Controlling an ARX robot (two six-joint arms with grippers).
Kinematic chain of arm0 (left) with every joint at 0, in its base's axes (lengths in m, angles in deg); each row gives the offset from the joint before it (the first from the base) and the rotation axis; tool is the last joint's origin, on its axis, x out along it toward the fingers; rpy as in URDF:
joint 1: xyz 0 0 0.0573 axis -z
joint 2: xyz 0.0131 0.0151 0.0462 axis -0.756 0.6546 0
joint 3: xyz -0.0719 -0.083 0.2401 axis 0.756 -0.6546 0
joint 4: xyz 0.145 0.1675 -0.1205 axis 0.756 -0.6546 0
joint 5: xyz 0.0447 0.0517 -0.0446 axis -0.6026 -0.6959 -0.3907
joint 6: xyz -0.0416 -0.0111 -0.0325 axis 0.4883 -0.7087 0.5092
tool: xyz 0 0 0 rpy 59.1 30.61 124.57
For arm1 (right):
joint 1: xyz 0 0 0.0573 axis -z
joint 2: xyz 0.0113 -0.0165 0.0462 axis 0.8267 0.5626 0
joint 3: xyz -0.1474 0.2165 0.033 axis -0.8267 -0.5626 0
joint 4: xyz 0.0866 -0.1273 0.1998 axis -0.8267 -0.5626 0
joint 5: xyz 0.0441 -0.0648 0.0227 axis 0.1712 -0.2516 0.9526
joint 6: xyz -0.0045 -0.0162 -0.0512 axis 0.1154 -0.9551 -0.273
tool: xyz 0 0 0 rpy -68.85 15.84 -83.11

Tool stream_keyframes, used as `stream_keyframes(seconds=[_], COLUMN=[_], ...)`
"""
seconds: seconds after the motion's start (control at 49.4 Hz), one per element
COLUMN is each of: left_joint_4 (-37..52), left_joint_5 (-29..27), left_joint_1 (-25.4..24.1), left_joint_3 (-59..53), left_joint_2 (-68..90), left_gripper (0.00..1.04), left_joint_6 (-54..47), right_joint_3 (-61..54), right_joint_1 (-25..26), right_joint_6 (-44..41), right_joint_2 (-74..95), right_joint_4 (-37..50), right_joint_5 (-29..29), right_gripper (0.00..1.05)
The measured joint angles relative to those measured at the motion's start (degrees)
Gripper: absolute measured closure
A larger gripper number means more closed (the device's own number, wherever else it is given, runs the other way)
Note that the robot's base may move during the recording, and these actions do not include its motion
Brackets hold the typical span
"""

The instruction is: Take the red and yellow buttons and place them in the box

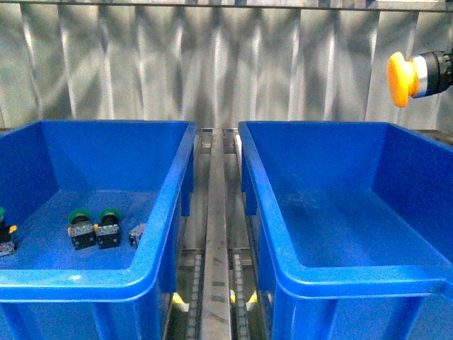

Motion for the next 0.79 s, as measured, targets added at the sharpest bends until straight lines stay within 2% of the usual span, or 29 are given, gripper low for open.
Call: stream_keyframes(seconds=[0.142,0.182,0.223,0.344,0.628,0.79], left_joint_4=[-0.52,-1.18,-1.42,-1.46,-1.46,-1.46], left_joint_5=[3.54,9.01,11.41,12.11,12.28,12.28], left_joint_1=[-3.56,-7.23,-10.80,-12.70,-12.85,-12.85], left_joint_3=[0.00,0.00,0.00,0.00,0.00,0.00], left_joint_2=[-0.92,-1.25,-1.36,-1.42,-1.44,-1.44], left_gripper=[1.02,1.02,1.02,0.99,0.56,0.19], left_joint_6=[-0.11,-0.15,-0.20,-0.20,-0.22,-0.22], right_joint_3=[-0.26,-0.66,-0.96,-1.57,-2.73,-3.72], right_joint_1=[-1.09,-1.38,-1.70,-2.29,-2.36,-2.19], right_joint_6=[-1.38,-1.60,-2.01,-2.86,-3.19,-3.32], right_joint_2=[-0.39,-0.70,-0.94,-1.42,-2.82,-3.93], right_joint_4=[-0.02,-0.04,-0.11,-0.61,-1.11,-1.53], right_joint_5=[-0.74,-1.29,-1.73,-1.70,-2.36,-2.95], right_gripper=[0.67,0.67,0.67,0.67,0.67,0.67])
